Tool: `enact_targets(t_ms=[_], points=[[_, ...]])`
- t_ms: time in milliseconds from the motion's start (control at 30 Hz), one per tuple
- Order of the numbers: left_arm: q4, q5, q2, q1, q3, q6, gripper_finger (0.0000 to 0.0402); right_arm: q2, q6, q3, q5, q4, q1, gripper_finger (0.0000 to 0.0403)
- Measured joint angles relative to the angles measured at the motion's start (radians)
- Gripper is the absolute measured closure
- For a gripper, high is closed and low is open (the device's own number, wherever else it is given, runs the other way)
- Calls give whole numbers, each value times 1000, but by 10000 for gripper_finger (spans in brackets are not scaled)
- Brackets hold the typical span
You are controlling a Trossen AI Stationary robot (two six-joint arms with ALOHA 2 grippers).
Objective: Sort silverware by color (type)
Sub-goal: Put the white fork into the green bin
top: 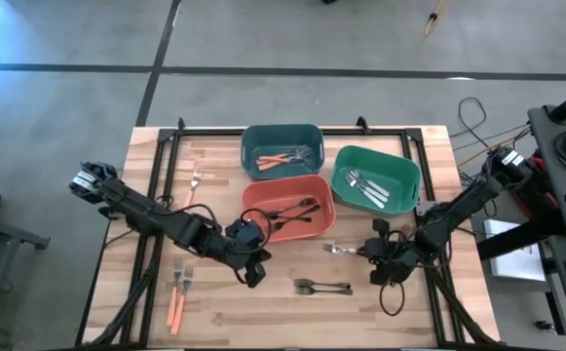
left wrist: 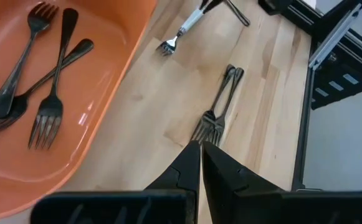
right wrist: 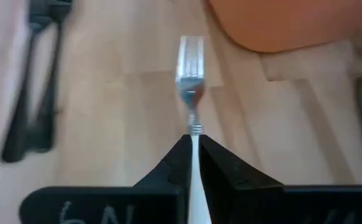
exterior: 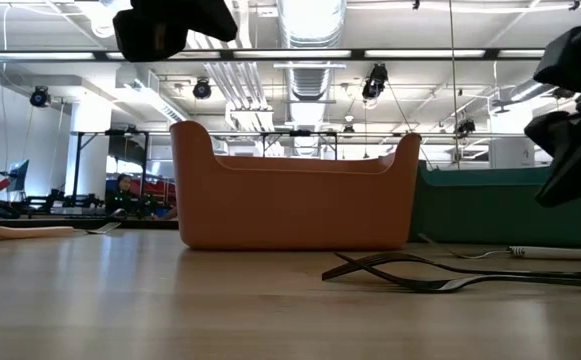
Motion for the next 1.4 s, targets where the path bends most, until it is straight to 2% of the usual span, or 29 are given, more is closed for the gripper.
enact_targets(t_ms=[167,433,633,733,867,967,1133,1400], points=[[2,0,0,-1,0,0,401,41,35,0,24,2,-12,336],[6,0,0,4,0,3,401,113,74,52,21,23,-29,225],[6,2,0,12,0,19,401,221,160,76,-13,17,-70,195],[6,2,-2,12,0,21,401,261,240,78,-60,15,-93,197],[5,3,-7,12,0,29,401,279,242,86,-104,22,-102,222],[3,3,-7,13,0,37,401,280,241,86,-126,25,-103,264],[4,3,-7,14,0,58,401,292,239,86,-172,25,-105,367],[3,2,-10,17,0,82,401,264,233,111,-223,-8,-103,370]])
